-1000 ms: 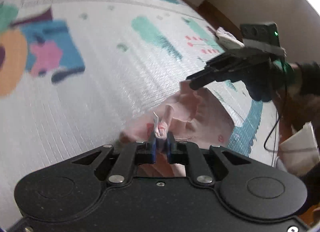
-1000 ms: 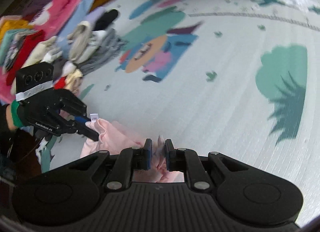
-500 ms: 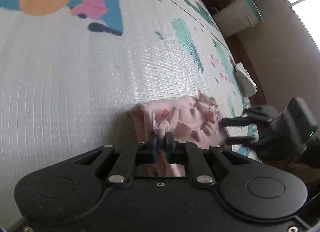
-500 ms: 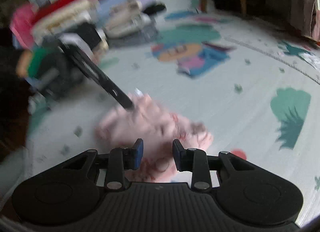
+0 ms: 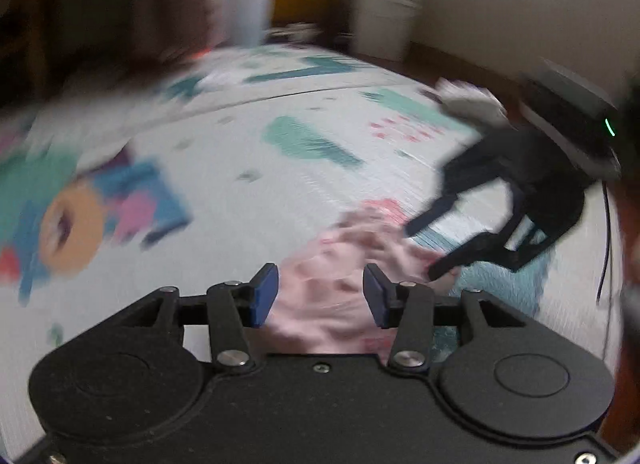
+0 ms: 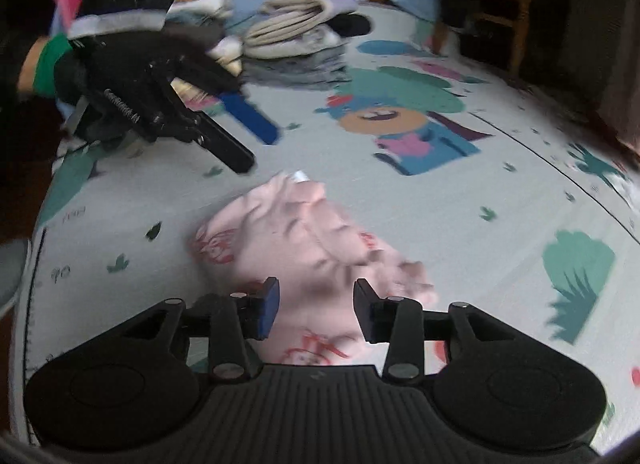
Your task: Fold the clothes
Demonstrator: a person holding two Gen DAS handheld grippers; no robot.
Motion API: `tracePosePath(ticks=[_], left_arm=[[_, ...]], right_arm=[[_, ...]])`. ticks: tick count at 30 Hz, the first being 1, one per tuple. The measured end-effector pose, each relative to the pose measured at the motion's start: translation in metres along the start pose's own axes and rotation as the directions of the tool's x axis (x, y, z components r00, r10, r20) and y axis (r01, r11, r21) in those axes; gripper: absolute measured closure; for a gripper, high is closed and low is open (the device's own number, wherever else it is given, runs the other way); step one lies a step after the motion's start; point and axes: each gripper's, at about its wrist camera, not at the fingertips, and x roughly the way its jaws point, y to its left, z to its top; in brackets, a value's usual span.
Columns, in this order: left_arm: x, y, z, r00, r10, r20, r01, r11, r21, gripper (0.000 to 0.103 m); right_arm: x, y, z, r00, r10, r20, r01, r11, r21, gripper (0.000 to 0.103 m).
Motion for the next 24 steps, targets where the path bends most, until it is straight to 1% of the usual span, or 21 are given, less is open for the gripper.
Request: tracePosePath(ticks=[1, 2, 3, 4, 5, 7, 8, 9, 10, 11, 13, 14, 16, 18, 20, 21, 22, 23, 24], left_arm=[[0.010, -0.010, -0.003, 1.000, 0.013, -0.017, -0.012, 0.997, 0.075, 0.056], [0.020, -0.016, -0.006, 0.999, 0.028, -0.034, -0.023, 0.991, 0.129, 0.056], [0.030, -0.017, -0.011, 0.998, 0.042, -0.052, -0.034, 0.988, 0.149, 0.056], [0.038, -0.017, -0.017, 0.996, 0.055, -0.063, -0.044, 0.986, 0.159, 0.054], [0.042, -0.014, -0.022, 0.996, 0.061, -0.065, -0.052, 0.989, 0.141, 0.049], [0.049, -0.006, -0.029, 0.996, 0.058, -0.064, -0.054, 0.997, 0.060, 0.047], [0.051, -0.005, -0.031, 0.997, 0.058, -0.055, -0.056, 0.998, 0.034, 0.045], [0.053, -0.004, -0.033, 0.997, 0.058, -0.043, -0.057, 0.998, 0.029, 0.045], [0.053, -0.005, -0.035, 0.998, 0.060, -0.032, -0.059, 0.998, 0.027, 0.045], [0.053, -0.006, -0.036, 0.998, 0.062, -0.026, -0.061, 0.998, 0.027, 0.045], [0.048, -0.010, -0.031, 0.996, 0.071, -0.049, -0.070, 0.997, 0.028, 0.044], [0.042, -0.013, -0.028, 0.996, 0.076, -0.052, -0.074, 0.997, 0.031, 0.045], [0.025, -0.018, -0.024, 0.997, 0.080, -0.013, -0.080, 0.996, 0.033, 0.045], [0.016, -0.026, -0.029, 0.997, 0.076, 0.004, -0.076, 0.996, 0.047, 0.046], [0.026, -0.032, -0.041, 0.997, 0.060, -0.050, -0.057, 0.996, 0.066, 0.045], [0.032, -0.030, -0.047, 0.995, 0.056, -0.079, -0.053, 0.998, 0.038, 0.044], [0.033, -0.024, -0.050, 0.996, 0.045, -0.071, -0.047, 0.999, -0.027, 0.039], [0.033, -0.018, -0.053, 0.997, 0.035, -0.063, -0.041, 0.995, -0.092, 0.038], [0.031, -0.015, -0.054, 0.998, 0.038, -0.052, -0.045, 0.991, -0.130, 0.038]], right_arm=[[0.007, -0.001, 0.002, 1.000, -0.015, -0.008, 0.015, 1.000, 0.000, 0.061], [0.013, -0.002, 0.003, 0.999, -0.030, -0.014, 0.030, 1.000, 0.001, 0.060], [0.015, -0.003, 0.003, 0.999, -0.044, -0.016, 0.044, 0.999, 0.004, 0.058], [0.018, -0.005, 0.003, 0.998, -0.053, -0.020, 0.053, 0.999, 0.006, 0.055], [0.022, -0.006, 0.003, 0.998, -0.047, -0.029, 0.047, 0.999, 0.004, 0.054], [0.032, -0.007, -0.002, 0.999, -0.029, -0.039, 0.030, 1.000, 0.001, 0.052], [0.032, -0.008, -0.007, 1.000, -0.024, -0.016, 0.024, 1.000, -0.008, 0.052], [0.033, -0.008, -0.011, 1.000, -0.018, 0.007, 0.018, 1.000, -0.017, 0.051], [0.033, -0.009, -0.015, 1.000, -0.013, 0.024, 0.014, 1.000, -0.024, 0.052], [0.032, -0.008, -0.015, 1.000, -0.015, 0.021, 0.016, 0.999, -0.028, 0.052], [0.031, -0.003, -0.007, 0.999, -0.038, -0.011, 0.037, 0.998, -0.050, 0.053], [0.028, 0.001, -0.004, 0.999, -0.045, -0.013, 0.044, 0.997, -0.061, 0.053], [0.017, 0.010, 0.001, 0.999, -0.041, 0.024, 0.043, 0.996, -0.084, 0.052], [0.017, 0.018, 0.000, 0.999, -0.020, 0.026, 0.022, 0.995, -0.099, 0.048], [0.029, 0.019, -0.007, 1.000, -0.005, -0.019, 0.003, 0.996, -0.092, 0.047], [0.034, 0.017, -0.010, 0.999, 0.010, -0.031, -0.012, 0.997, -0.077, 0.045], [0.034, 0.017, -0.010, 1.000, 0.011, -0.026, -0.013, 0.997, -0.082, 0.044], [0.034, 0.017, -0.011, 1.000, 0.012, -0.020, -0.013, 0.996, -0.087, 0.045], [0.033, 0.018, -0.011, 1.000, 0.010, -0.018, -0.012, 0.996, -0.092, 0.045]])
